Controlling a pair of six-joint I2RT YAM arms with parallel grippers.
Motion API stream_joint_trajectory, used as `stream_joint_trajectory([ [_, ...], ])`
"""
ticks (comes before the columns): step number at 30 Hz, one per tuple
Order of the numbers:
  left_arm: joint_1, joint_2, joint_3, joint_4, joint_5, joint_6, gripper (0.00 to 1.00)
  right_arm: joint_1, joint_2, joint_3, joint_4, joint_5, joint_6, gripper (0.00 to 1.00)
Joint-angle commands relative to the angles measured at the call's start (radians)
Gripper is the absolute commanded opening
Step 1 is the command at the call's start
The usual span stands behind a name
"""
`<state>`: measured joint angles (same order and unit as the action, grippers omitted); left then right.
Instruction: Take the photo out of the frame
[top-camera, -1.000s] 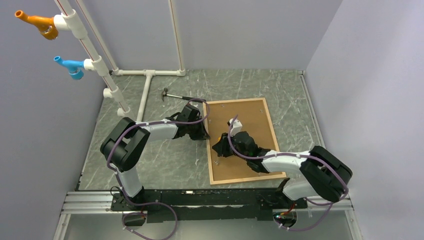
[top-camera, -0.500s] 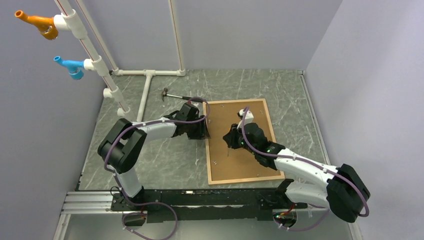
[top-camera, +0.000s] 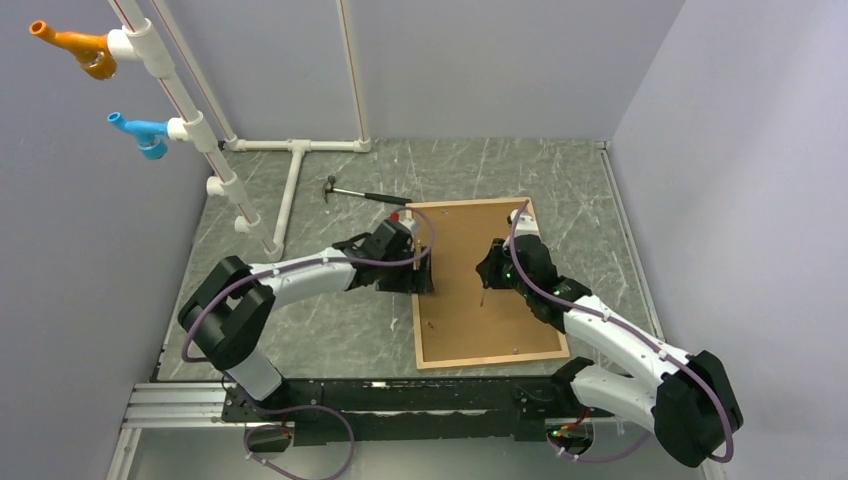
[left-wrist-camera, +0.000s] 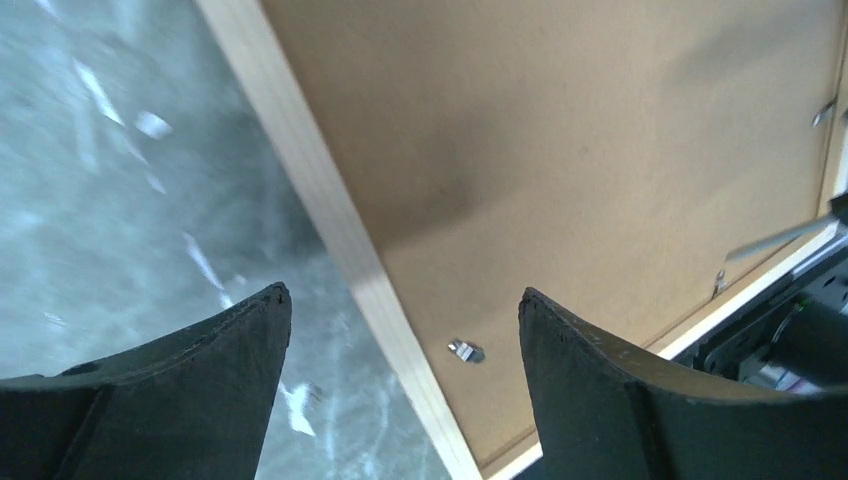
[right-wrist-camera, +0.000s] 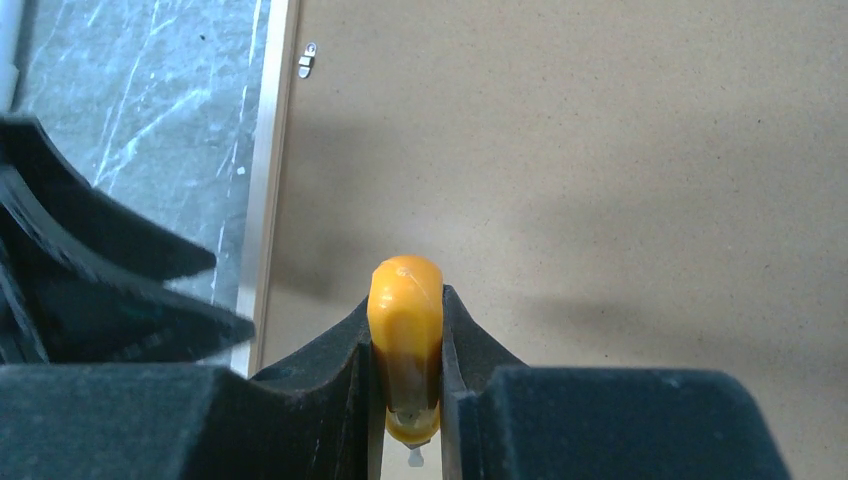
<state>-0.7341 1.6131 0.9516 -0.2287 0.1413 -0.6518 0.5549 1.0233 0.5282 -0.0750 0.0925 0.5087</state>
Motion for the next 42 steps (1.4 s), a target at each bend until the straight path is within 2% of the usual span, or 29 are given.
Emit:
stream_joint_trajectory([
  [1,-0.098,0.012,0.005,-0.048,-0.112,-0.070,0.85,-0.007,-0.038,0.072,-0.033,0.009,0.035,0.00],
  [9,-0.188,0.140,0.014,-0.012,-0.196,-0.143,0.89,-0.009,0.003,0.177,-0.130,-0.001,0.004,0.00],
  [13,-0.205,0.245,0.066,-0.031,-0.230,-0.150,0.82,-0.009,0.011,0.202,-0.132,-0.012,-0.004,0.00],
  [15,-0.208,0.278,0.079,-0.041,-0.252,-0.141,0.73,-0.009,0.014,0.196,-0.119,-0.035,0.001,0.00],
  [21,-0.207,0.348,0.130,-0.106,-0.310,-0.077,0.35,-0.009,-0.025,0.118,-0.022,-0.071,0.054,0.00],
  [28,-0.185,0.339,0.161,-0.168,-0.352,0.055,0.15,-0.008,-0.071,0.105,-0.045,-0.073,0.018,0.00],
  [31,-0.169,0.327,0.160,-0.197,-0.360,0.121,0.00,-0.008,-0.039,0.123,-0.062,-0.055,-0.007,0.00],
  [36,-0.129,0.297,0.124,-0.204,-0.358,0.242,0.00,-0.009,0.002,0.120,-0.015,-0.120,-0.012,0.00],
  [42,-0.061,0.236,0.109,-0.197,-0.320,0.358,0.00,-0.009,-0.009,0.123,-0.013,-0.114,-0.025,0.00],
])
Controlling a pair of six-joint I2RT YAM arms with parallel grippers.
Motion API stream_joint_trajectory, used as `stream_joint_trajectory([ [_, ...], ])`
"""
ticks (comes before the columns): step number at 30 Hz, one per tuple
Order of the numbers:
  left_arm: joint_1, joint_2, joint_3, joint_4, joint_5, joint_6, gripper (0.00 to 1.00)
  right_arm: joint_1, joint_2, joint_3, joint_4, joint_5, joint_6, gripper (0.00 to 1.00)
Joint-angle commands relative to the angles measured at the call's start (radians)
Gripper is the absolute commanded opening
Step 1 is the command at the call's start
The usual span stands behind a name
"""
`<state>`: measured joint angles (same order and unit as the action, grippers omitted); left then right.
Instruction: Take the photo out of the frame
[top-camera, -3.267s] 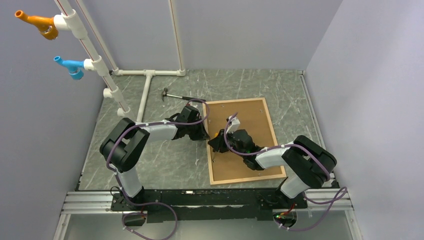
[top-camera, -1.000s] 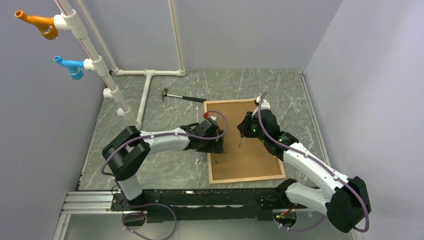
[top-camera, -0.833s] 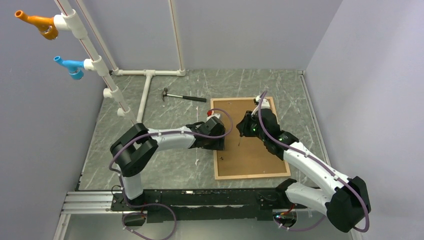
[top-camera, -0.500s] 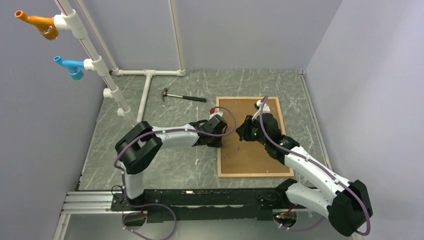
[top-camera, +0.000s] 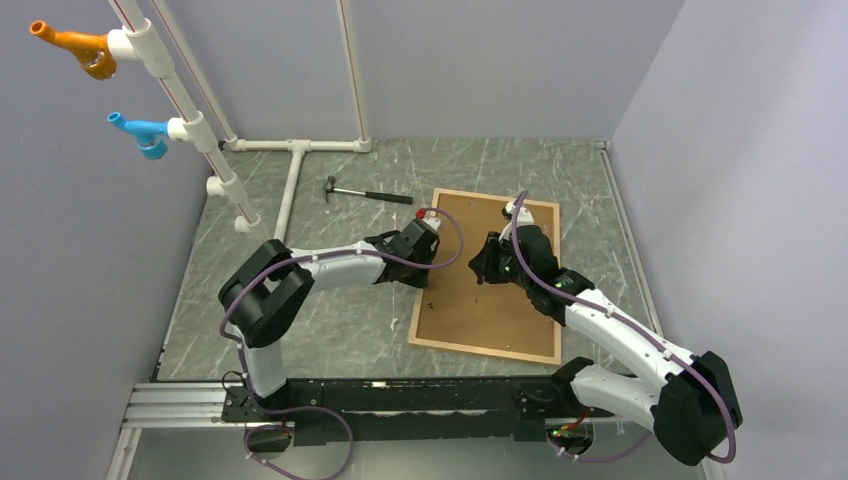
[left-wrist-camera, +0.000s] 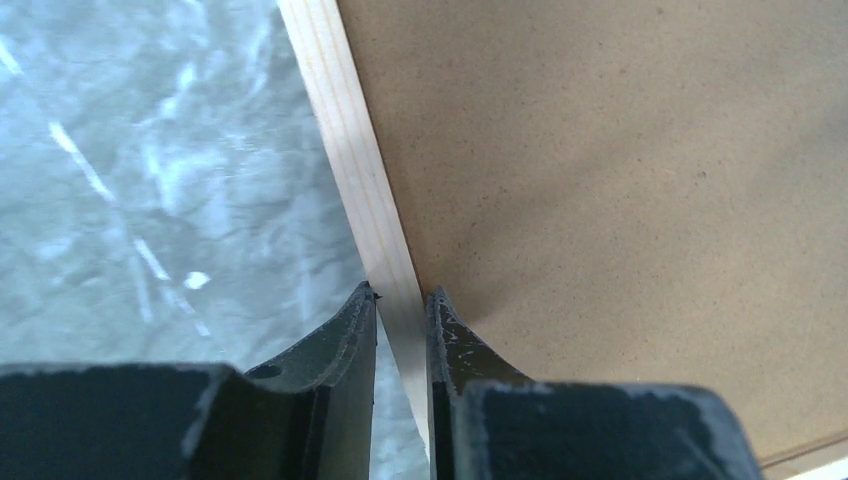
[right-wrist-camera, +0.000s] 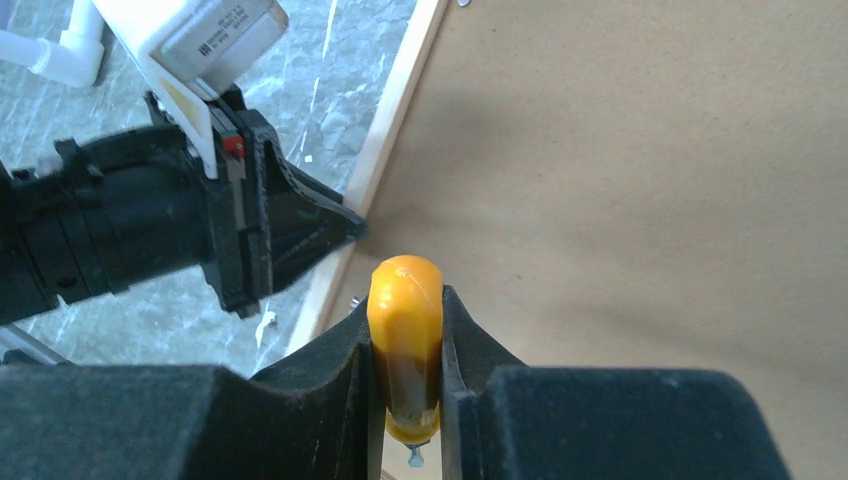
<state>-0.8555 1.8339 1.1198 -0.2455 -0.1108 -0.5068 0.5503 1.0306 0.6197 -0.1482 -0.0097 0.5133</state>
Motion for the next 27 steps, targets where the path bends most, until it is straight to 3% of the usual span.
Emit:
stream_joint_trajectory([
  [1,0.075,0.004,-0.056,-0.173,-0.051,0.232,0.00,-0.004,-0.021,0.029,0.065,-0.009,-0.036,0.00],
  [6,0.105,0.007,0.001,-0.185,0.023,0.332,0.00,-0.005,-0.042,0.004,0.081,0.006,-0.068,0.00],
  [13,0.114,0.088,0.110,-0.226,-0.002,0.475,0.00,-0.004,-0.028,-0.057,0.173,0.039,-0.094,0.00],
  [17,0.146,0.106,0.160,-0.225,-0.015,0.482,0.00,-0.005,0.033,-0.061,0.225,0.026,-0.107,0.00],
  [18,0.160,0.108,0.174,-0.243,-0.025,0.467,0.04,-0.003,0.041,-0.063,0.239,0.021,-0.108,0.00],
  [19,0.178,0.112,0.195,-0.273,-0.030,0.437,0.14,-0.004,0.047,-0.069,0.256,0.021,-0.110,0.00],
  [23,0.229,0.048,0.194,-0.321,-0.015,0.340,0.66,-0.006,0.050,-0.076,0.280,0.047,-0.106,0.00],
  [25,0.234,-0.048,0.152,-0.312,-0.024,0.297,0.77,-0.006,0.039,-0.084,0.283,0.062,-0.112,0.00],
  [27,0.235,-0.139,0.116,-0.318,-0.017,0.234,0.80,-0.006,0.020,-0.098,0.281,0.074,-0.120,0.00],
])
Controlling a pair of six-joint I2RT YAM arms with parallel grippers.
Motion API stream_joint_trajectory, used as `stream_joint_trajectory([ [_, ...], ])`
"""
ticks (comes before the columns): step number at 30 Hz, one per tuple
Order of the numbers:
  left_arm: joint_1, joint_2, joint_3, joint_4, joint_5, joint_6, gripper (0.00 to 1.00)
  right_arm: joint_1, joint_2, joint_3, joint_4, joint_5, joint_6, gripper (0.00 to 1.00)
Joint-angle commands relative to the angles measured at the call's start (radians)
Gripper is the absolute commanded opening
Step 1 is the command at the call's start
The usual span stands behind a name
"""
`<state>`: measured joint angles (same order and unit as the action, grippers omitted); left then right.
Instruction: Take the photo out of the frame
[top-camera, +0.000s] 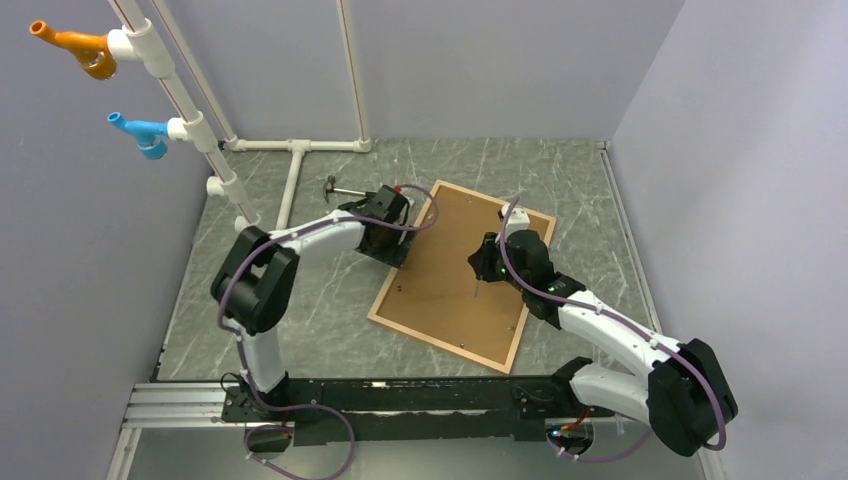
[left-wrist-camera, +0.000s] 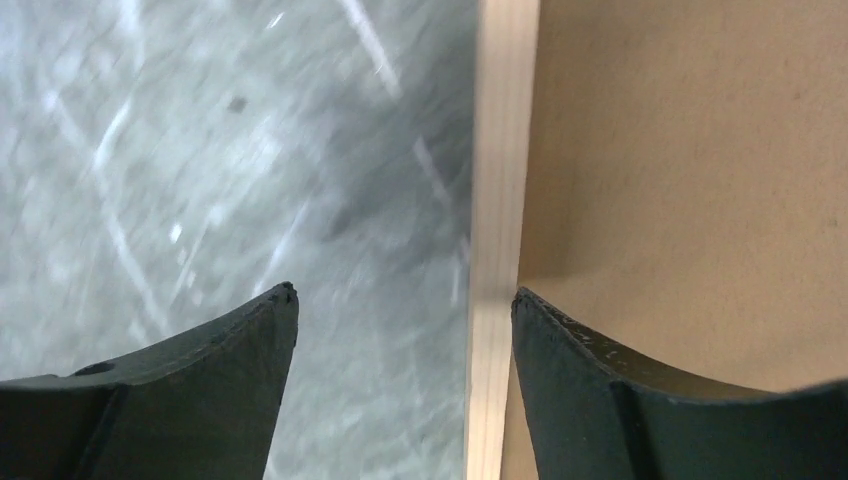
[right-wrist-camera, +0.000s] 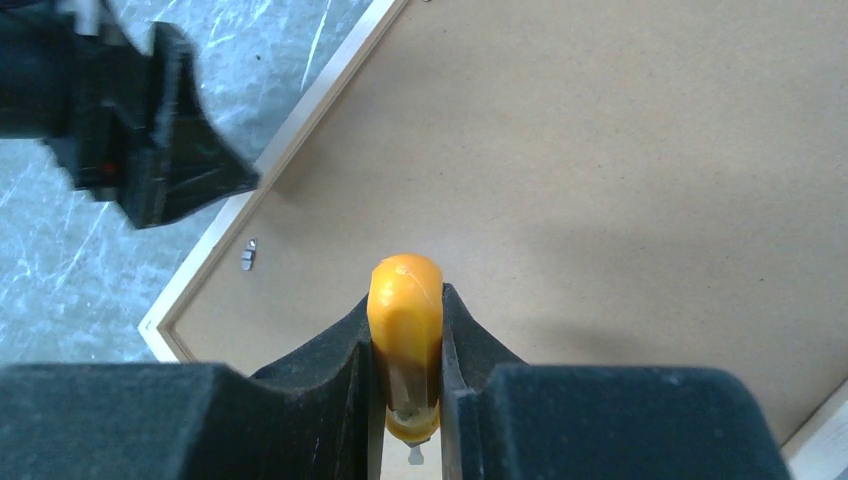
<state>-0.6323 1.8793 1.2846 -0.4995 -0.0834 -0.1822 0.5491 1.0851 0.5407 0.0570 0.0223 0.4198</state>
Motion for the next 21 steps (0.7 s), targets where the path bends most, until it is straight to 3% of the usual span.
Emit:
stream_joint_trajectory([
  [1,0.011,-0.230,-0.072,-0.067,-0.029,-0.138,0.83,-0.007,-0.047,-0.029,0.080,0.047,-0.024,0.00],
  [5,0.010,-0.355,-0.121,-0.164,-0.022,-0.362,0.78,-0.010,-0.086,-0.072,0.134,0.032,-0.026,0.00],
  [9,-0.013,-0.453,-0.198,-0.223,-0.032,-0.554,0.79,-0.010,-0.087,-0.079,0.131,0.004,-0.030,0.00],
  [18,-0.115,-0.804,-0.634,0.002,0.049,-1.350,0.82,-0.011,-0.143,-0.139,0.181,-0.012,-0.026,0.00],
  [21,-0.150,-0.810,-0.671,0.033,0.030,-1.474,0.82,-0.011,-0.148,-0.143,0.185,-0.017,-0.024,0.00],
])
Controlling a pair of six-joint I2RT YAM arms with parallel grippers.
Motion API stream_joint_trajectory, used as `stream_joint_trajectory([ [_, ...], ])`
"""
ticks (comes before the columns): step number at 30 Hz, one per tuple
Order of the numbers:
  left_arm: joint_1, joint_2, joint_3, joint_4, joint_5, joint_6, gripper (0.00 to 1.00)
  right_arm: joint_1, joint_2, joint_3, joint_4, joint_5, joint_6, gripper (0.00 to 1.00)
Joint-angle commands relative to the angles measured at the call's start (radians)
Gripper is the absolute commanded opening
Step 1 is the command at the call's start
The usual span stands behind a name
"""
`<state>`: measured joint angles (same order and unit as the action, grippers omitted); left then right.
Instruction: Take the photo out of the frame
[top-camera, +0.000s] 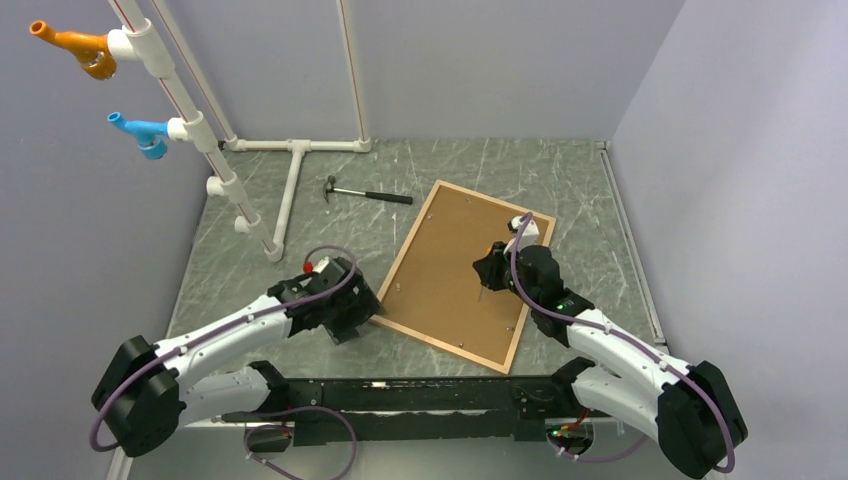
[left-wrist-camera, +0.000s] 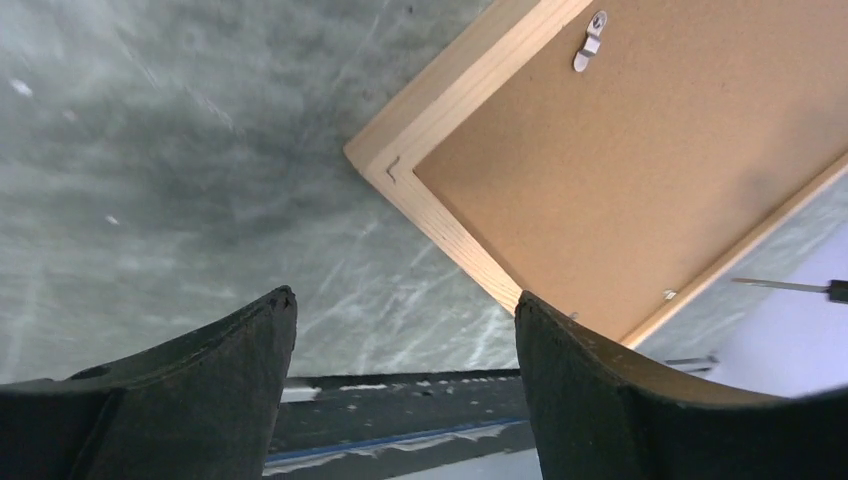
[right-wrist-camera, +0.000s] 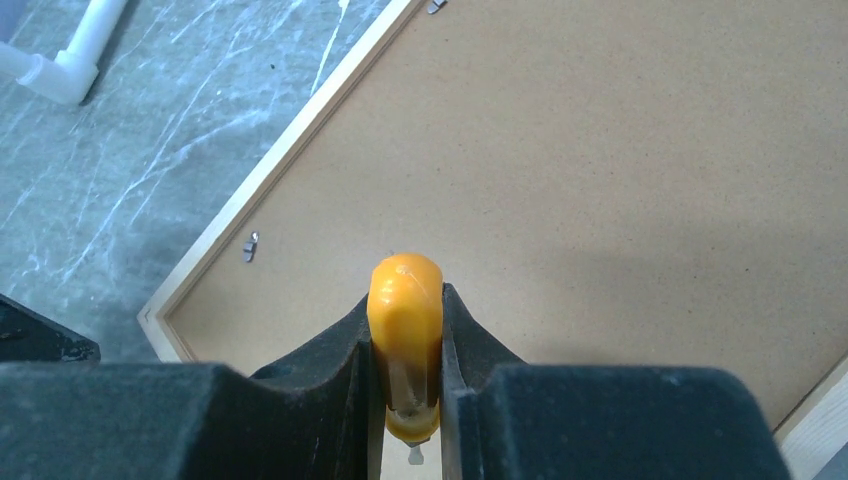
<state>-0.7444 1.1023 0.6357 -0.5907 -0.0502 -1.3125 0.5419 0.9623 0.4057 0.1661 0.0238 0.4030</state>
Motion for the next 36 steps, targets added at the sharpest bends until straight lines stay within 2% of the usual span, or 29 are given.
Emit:
stream_joint_trajectory([
  [1,-0.041,-0.016,-0.020,0.113,-0.003,-0.376,0.81,-0.004,-0.027,-0.008,0.076,-0.019,-0.007,0.00],
  [10,-0.074,0.163,0.005,0.092,0.053,-0.561,0.66,-0.004,-0.048,-0.027,0.102,-0.041,-0.007,0.00],
  [15,-0.076,0.224,-0.005,0.143,0.032,-0.576,0.64,-0.004,-0.063,-0.039,0.103,-0.040,-0.007,0.00],
  [22,-0.078,0.313,0.053,0.046,-0.011,-0.569,0.53,-0.004,-0.086,-0.048,0.100,-0.052,-0.002,0.00],
  [28,-0.075,0.418,0.102,0.034,-0.061,-0.466,0.32,-0.004,-0.088,-0.047,0.094,-0.051,-0.005,0.00],
  [32,-0.059,0.500,0.158,0.059,-0.092,-0.249,0.23,-0.004,-0.072,-0.043,0.094,-0.048,-0.007,0.00],
  [36,-0.053,0.539,0.202,0.051,-0.121,-0.093,0.15,-0.004,-0.047,-0.037,0.100,-0.060,-0.006,0.00],
])
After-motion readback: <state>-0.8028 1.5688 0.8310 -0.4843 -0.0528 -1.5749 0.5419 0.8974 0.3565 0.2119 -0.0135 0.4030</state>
